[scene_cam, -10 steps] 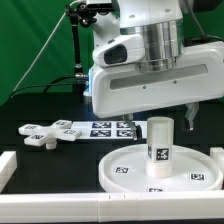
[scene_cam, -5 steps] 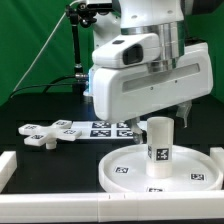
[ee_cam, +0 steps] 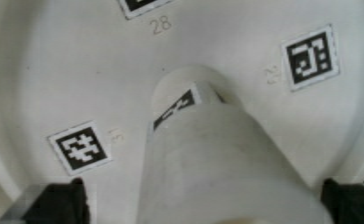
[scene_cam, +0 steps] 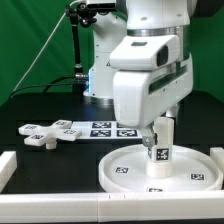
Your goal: Assemble round table
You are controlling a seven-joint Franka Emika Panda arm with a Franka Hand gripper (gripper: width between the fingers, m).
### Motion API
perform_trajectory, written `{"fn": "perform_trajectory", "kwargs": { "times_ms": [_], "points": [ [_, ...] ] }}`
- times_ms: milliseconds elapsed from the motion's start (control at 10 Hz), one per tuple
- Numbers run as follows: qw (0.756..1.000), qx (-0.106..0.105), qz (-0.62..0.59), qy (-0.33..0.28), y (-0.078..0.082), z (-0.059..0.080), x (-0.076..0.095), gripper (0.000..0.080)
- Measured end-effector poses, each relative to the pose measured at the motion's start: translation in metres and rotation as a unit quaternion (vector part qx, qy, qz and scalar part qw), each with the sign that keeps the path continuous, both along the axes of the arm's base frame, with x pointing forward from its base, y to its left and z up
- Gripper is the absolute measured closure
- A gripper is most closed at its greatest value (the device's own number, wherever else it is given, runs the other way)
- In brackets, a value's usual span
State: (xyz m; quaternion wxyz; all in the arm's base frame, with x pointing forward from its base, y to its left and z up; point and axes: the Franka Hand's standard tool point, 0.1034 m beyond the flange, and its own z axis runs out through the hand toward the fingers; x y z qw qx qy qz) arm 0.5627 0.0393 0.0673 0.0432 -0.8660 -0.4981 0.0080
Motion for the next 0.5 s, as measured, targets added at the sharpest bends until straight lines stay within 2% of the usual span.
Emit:
{"fn": "perform_trajectory", "kwargs": {
  "times_ms": [500],
  "points": [
    [0.992,-0.006,0.127,-0.010,-0.0035,0.0012,0.0022,0.0150]
  ]
}}
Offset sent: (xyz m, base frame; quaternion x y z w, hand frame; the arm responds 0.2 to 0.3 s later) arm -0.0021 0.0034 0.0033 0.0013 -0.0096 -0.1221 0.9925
